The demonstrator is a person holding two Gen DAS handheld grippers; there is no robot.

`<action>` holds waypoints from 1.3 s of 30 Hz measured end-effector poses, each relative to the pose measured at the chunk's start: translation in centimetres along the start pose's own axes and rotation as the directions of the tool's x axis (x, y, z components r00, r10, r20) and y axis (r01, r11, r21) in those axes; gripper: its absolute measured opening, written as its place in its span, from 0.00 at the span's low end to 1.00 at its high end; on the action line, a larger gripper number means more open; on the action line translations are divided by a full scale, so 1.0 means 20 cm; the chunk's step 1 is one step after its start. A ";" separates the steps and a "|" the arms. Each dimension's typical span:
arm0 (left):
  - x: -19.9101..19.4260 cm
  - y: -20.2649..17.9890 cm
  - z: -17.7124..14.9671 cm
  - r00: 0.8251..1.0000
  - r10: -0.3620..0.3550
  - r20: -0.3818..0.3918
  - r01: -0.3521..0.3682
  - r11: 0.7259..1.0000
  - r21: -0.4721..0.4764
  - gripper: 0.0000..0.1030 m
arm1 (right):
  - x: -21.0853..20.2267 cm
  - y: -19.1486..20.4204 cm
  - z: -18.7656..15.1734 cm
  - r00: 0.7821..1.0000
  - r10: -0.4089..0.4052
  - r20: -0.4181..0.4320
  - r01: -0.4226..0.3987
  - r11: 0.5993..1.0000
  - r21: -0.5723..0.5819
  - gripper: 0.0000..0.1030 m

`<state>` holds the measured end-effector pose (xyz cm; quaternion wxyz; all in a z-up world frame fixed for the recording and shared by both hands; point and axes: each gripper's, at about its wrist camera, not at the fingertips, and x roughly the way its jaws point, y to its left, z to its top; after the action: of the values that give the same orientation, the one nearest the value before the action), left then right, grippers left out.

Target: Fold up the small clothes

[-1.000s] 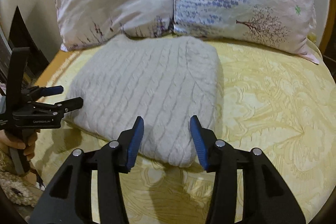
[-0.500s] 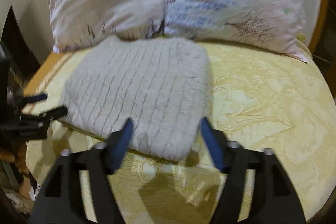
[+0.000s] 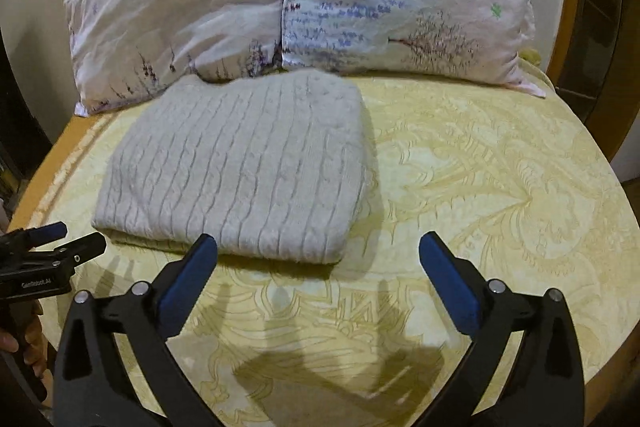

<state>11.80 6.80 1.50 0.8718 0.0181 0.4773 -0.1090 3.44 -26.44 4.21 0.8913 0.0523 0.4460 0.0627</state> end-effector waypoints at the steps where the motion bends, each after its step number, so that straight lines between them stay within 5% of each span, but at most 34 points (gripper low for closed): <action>1: 0.01 -0.01 0.00 1.000 0.011 -0.003 -0.011 1.000 0.010 0.99 | 0.01 0.00 -0.01 1.000 0.000 -0.014 0.000 1.000 0.005 0.98; 20: 0.10 -0.05 -0.05 0.995 0.067 -0.072 -0.065 0.998 0.025 0.99 | 0.17 0.06 -0.09 0.986 -0.055 -0.160 0.052 0.998 -0.024 0.98; 39: 0.12 -0.05 -0.03 0.995 0.065 -0.079 -0.063 0.998 0.027 0.99 | 0.19 0.06 -0.08 0.983 -0.076 -0.168 0.076 0.997 -0.009 0.98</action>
<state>12.29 5.48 -0.79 0.8547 0.0485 0.5096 -0.0863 4.33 -24.69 0.38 0.8522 0.0287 0.5214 0.0333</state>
